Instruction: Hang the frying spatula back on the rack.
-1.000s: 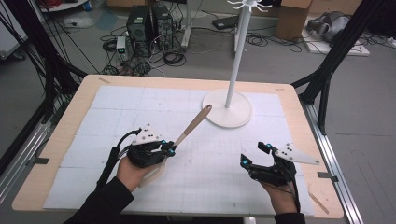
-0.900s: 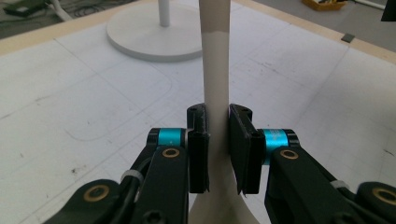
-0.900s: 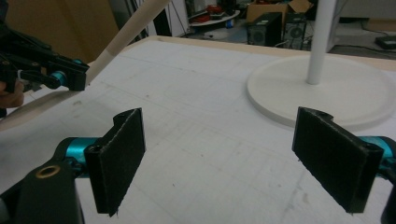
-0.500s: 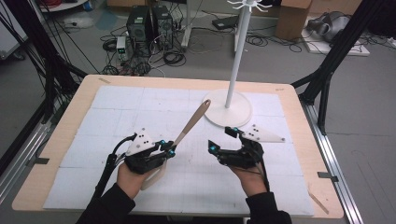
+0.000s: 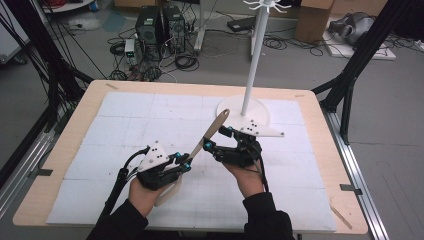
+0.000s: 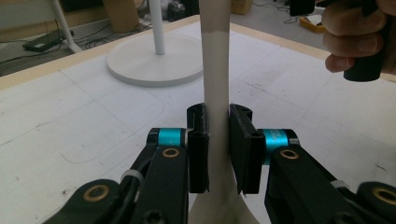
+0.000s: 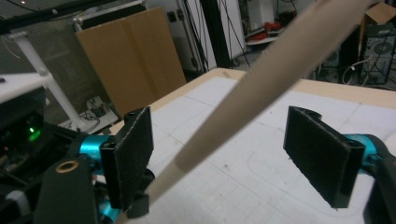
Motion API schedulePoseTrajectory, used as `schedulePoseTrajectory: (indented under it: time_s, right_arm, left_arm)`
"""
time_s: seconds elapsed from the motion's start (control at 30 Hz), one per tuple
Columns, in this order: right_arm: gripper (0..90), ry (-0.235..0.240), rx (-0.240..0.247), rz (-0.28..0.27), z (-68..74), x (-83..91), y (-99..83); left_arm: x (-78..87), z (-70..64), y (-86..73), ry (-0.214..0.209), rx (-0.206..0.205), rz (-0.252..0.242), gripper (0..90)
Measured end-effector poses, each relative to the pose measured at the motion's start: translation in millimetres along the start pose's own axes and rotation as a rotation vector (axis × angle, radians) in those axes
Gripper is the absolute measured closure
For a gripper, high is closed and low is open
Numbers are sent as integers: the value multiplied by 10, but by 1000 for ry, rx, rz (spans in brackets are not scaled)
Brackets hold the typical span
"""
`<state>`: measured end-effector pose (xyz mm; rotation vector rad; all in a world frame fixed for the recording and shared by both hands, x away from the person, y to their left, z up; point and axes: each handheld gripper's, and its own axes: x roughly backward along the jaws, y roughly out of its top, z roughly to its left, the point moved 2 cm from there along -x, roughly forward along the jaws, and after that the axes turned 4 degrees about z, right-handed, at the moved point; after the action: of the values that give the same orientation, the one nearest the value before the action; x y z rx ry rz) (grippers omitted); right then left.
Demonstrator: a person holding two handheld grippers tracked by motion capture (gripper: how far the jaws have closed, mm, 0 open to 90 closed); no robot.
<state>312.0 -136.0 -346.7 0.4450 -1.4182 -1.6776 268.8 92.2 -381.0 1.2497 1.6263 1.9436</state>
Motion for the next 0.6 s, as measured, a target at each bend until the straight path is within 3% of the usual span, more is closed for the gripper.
schedulePoseTrajectory:
  time_s: [0.37,0.6]
  right_arm:
    - [405,15,-22,-40,4,-28,109]
    - [567,13,-8,-43,29,-34,180]
  left_arm:
    - [9,-26,20,18,-1,-12,775]
    - [23,-33,24,16,-7,-15,775]
